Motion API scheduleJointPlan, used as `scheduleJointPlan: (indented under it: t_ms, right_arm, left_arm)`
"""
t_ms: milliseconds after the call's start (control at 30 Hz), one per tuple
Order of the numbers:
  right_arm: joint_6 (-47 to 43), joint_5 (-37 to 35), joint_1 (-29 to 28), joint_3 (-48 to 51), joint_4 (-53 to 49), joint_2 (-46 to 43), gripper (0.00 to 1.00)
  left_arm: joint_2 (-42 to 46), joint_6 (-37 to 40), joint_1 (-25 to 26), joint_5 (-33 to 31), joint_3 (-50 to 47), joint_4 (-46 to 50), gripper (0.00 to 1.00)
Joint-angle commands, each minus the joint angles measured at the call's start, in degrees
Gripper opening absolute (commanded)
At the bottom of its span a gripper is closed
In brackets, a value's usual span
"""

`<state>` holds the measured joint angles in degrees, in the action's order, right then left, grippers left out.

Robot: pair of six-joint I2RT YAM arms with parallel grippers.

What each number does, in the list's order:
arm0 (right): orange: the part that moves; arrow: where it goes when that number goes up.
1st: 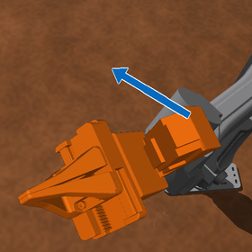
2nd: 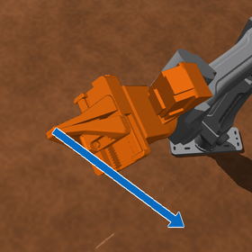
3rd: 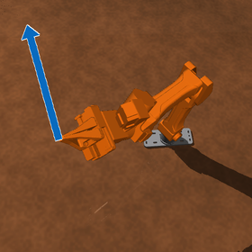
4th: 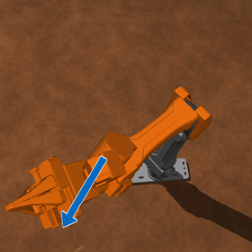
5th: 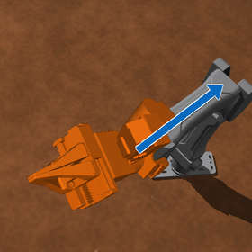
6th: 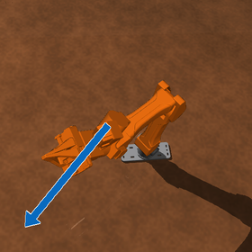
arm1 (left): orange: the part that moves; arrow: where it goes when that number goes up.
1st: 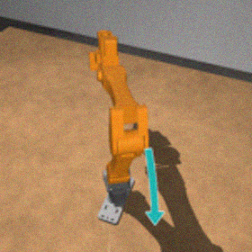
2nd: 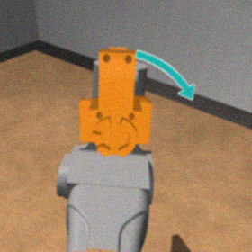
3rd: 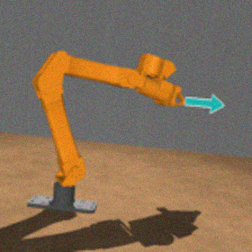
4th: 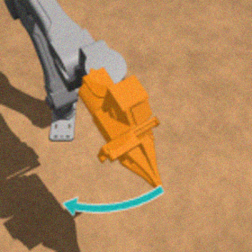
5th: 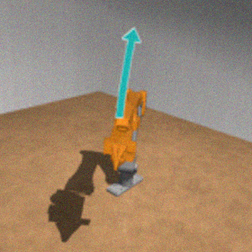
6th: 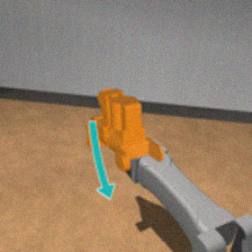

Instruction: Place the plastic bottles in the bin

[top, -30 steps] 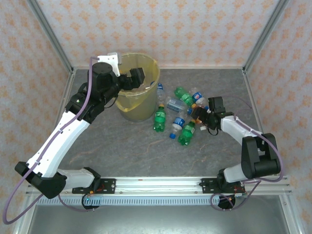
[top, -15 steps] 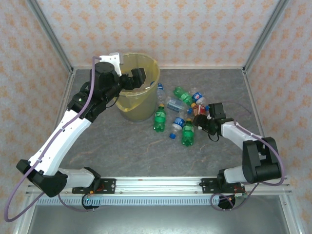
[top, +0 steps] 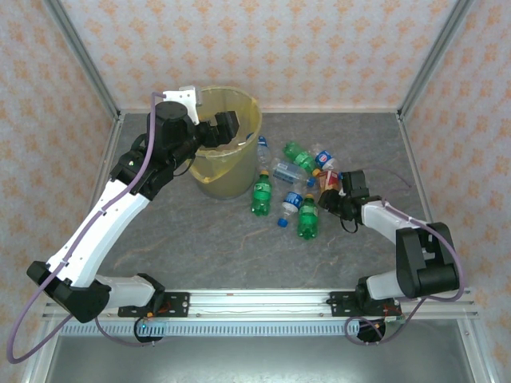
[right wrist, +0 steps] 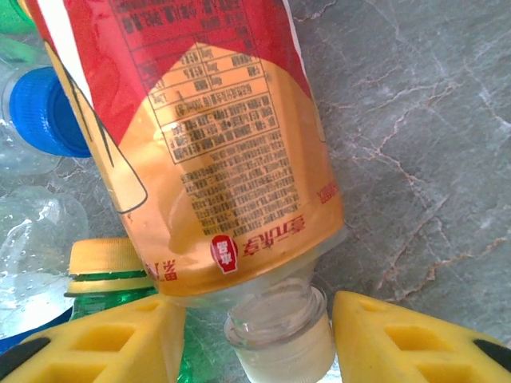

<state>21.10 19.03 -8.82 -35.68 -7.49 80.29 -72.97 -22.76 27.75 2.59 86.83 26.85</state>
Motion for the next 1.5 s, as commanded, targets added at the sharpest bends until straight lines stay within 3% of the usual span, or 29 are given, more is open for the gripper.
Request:
scheduleJointPlan:
  t_ms: [0,200,400,800,1067,1200,1467]
  right_arm:
    - [-0.9,-2.1,0.1,0.6,1.5,1.6,0.51]
    - [-1.6,-3.9,-0.8,0.2,1.2,3.3,0.56]
    - [-1.9,-6.5,-2.5,0.1,1.9,3.1,0.46]
    - [-1.3,-10.5,-4.8,1.8,3.8,0.6,0.4]
    - [-0.6,-10.2,-4.9,1.4,4.2,3.2,0.44]
    - [-0.7,-10.2,-5.2,0.8,4.1,3.9,0.37]
    - [-0.4,-11.3,-5.9,1.6,0.8,-3.2,0.32]
  left_arm:
    - [1.5,-1.0,0.2,0.1,0.1,0.2,0.99]
    - [1.9,-1.2,0.2,0.1,-0.3,0.3,0.99]
    - [1.7,-1.3,0.3,0.2,0.1,0.3,0.99]
    - [2.4,-1.3,0.2,-0.4,0.2,0.9,0.99]
    - [3.9,-1.7,0.2,-0.7,-1.1,0.6,0.99]
    - [4.4,-1.9,0.2,-1.0,-1.3,1.4,0.99]
    - [5.0,-3.8,0.0,-0.8,-1.8,1.3,0.99]
